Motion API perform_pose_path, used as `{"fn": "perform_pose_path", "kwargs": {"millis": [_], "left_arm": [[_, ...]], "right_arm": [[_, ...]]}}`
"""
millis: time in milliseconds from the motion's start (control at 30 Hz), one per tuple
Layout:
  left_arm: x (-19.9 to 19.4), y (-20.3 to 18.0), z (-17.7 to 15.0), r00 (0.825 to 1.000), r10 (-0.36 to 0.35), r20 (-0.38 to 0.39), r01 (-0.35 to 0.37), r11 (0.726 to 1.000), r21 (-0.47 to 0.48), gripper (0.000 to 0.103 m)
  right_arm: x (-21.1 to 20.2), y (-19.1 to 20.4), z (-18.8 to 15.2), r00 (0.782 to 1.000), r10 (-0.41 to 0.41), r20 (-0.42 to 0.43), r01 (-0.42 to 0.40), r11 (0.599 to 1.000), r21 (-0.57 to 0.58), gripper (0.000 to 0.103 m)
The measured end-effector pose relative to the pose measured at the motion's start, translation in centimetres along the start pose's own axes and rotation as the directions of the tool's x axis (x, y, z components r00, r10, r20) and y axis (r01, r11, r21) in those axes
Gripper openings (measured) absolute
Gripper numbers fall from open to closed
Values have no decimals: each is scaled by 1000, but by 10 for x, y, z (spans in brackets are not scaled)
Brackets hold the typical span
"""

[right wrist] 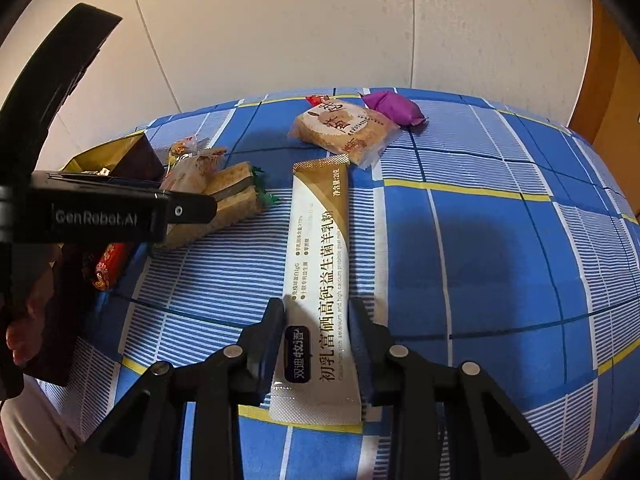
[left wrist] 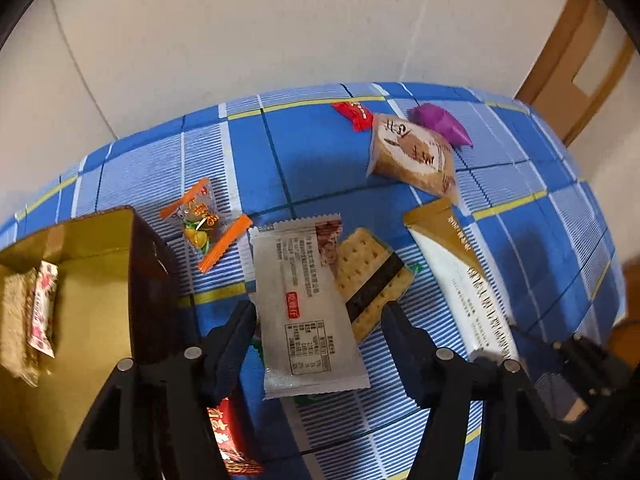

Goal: Organize snacks
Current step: 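Grasp the white biscuit pack with the left gripper while the right gripper holds the milk stick, then carry the white biscuit pack into the tray and open the left gripper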

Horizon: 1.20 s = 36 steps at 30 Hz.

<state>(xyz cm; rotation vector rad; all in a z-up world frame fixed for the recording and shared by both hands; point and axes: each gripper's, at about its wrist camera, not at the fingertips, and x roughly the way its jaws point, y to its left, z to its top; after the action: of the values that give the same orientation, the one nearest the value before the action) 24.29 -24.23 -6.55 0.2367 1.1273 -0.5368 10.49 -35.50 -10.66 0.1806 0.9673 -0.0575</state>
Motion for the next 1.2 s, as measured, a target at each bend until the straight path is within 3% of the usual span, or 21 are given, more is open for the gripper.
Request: {"fn": "perform_pose_path", "kwargs": {"millis": [133, 200, 400, 900, 1000, 1200], "left_arm": [[-3, -2, 0, 999, 51, 19, -52, 998, 22, 42], [-4, 0, -1, 999, 44, 13, -44, 999, 19, 39], [-15, 11, -15, 999, -33, 28, 33, 999, -33, 38], [-64, 43, -32, 982, -112, 149, 126, 988, -92, 38], [-75, 61, -33, 979, -113, 172, 136, 982, -128, 38], [-89, 110, -33, 981, -43, 189, 81, 976, -201, 38]], "right_arm": [[0, 1, 0, 1000, -6, 1, 6, 1000, -6, 33], [0, 2, 0, 1000, -9, 5, 10, 1000, -12, 33], [0, 2, 0, 1000, -12, 7, 12, 1000, -15, 33], [0, 4, -1, 999, -29, 14, 29, 999, -21, 33], [0, 4, -1, 999, -30, 15, 30, 999, -17, 33], [0, 4, 0, 999, -30, 15, 30, 999, -16, 33]]}}
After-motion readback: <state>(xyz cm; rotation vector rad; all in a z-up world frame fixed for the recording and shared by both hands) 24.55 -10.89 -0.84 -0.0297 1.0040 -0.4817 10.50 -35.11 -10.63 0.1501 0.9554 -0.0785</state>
